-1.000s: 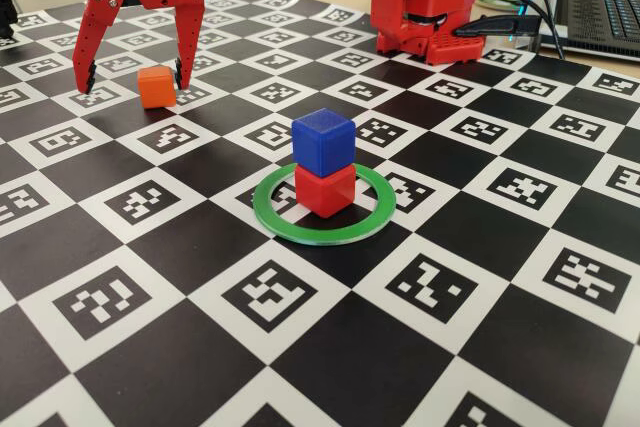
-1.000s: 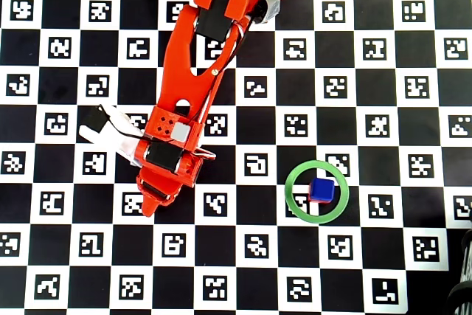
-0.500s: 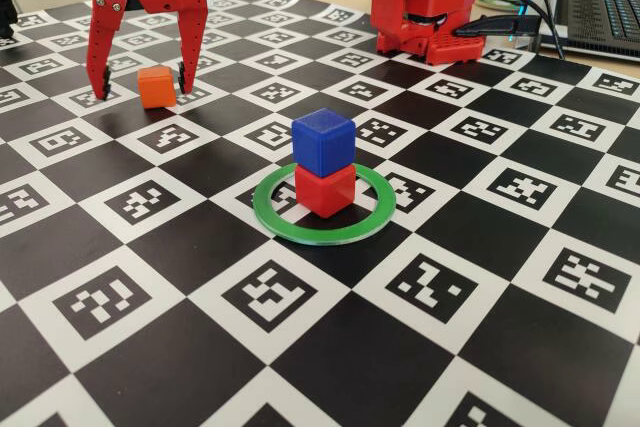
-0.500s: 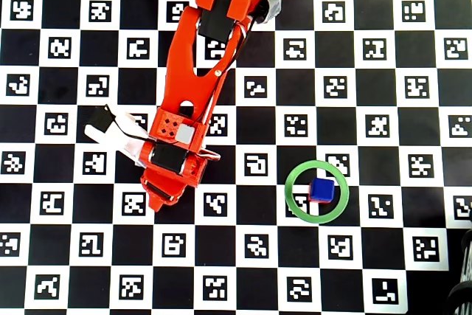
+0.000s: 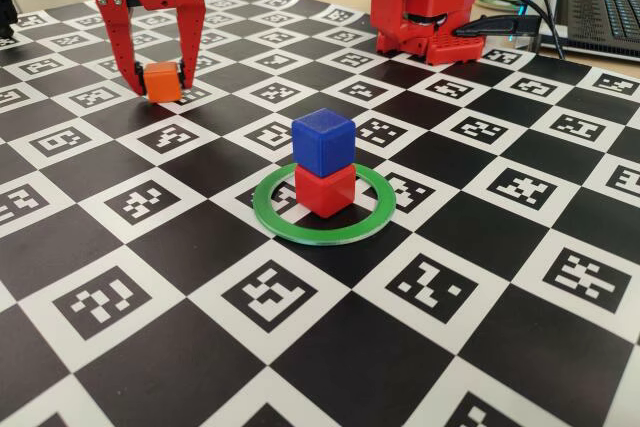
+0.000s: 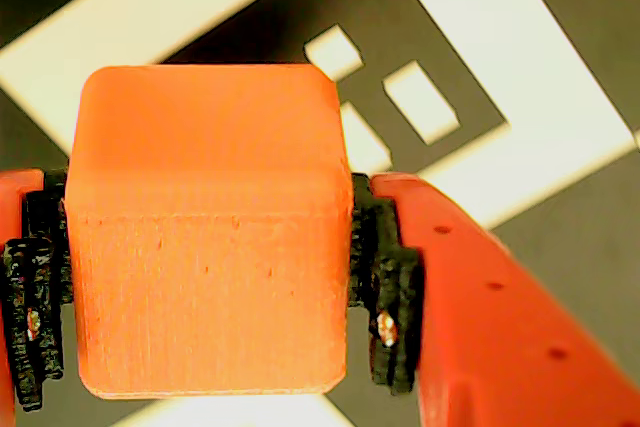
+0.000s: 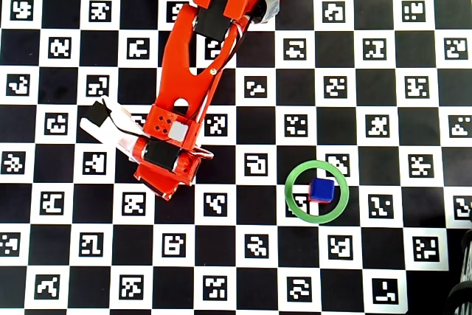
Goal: Grab the red cube then put it in the green circle then put the blue cube on top and finally the orange cube on top
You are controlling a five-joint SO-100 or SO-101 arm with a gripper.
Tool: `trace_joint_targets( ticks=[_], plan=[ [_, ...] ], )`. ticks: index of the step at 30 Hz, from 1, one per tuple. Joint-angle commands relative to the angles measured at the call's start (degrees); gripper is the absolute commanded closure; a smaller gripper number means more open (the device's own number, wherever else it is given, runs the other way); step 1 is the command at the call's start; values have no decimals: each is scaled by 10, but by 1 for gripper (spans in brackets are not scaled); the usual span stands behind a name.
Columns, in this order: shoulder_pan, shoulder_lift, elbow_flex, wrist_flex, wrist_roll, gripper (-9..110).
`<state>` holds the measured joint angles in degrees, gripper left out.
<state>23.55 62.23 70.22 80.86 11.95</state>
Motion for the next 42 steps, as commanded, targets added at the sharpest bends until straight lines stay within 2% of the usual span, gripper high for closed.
trace_joint_targets(
  ticks=[1, 6, 12, 23, 29, 42],
  plan=[
    [0, 124, -78, 58, 4, 94],
    [-54, 143, -182, 152, 15, 93],
    [-193, 136, -265, 237, 42, 94],
    [-390, 77, -286, 244, 96, 95],
    [-433, 45, -294, 237, 106, 95],
    [-441, 8, -282, 183, 129, 96]
  ],
)
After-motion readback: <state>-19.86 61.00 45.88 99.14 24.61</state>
